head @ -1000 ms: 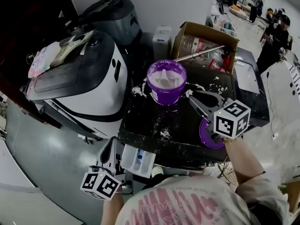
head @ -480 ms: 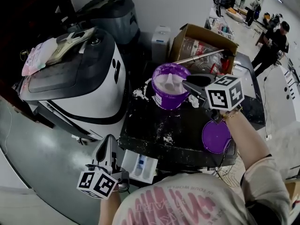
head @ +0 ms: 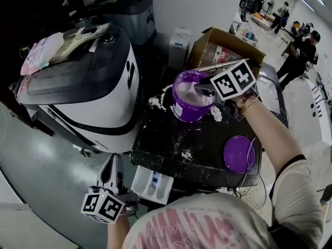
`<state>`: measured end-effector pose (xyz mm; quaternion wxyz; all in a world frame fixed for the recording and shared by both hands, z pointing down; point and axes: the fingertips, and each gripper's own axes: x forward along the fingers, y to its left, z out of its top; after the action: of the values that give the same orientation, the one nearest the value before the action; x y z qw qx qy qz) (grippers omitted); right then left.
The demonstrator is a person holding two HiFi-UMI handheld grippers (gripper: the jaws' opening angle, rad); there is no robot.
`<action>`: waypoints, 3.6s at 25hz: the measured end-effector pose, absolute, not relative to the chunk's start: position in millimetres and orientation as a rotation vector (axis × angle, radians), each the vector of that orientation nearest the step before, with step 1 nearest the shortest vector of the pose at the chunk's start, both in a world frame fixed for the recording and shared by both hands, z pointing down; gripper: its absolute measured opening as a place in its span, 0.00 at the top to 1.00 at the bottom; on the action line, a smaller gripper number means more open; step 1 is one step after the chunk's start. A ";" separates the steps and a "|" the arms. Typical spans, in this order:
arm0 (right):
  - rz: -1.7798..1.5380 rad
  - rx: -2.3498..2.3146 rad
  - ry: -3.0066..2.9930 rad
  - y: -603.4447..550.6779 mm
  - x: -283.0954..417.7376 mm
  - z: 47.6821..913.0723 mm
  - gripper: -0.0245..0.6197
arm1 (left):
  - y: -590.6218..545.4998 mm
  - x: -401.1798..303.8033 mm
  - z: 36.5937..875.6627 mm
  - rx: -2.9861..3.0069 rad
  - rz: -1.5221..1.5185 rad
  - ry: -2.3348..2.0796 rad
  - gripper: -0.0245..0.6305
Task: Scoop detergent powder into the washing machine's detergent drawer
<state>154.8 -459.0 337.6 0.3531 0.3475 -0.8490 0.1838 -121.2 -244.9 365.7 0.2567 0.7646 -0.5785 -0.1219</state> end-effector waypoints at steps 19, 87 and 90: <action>0.516 0.787 -2.009 -476.7 139.4 367.2 0.95 | -241.5 -127.7 377.1 2.032 -0.328 -1.600 0.96; 0.818 0.639 -2.175 -418.1 149.7 354.0 0.96 | -216.7 -116.6 369.3 2.037 -0.331 -1.601 0.96; 0.872 0.673 -2.200 -416.5 148.3 351.7 0.96 | -215.7 -116.1 368.1 2.038 -0.334 -1.604 0.96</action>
<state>148.3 -416.5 351.7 0.3338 0.2580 -0.8429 0.3340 -116.1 -215.7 368.1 0.2602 0.7526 -0.5922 -0.1231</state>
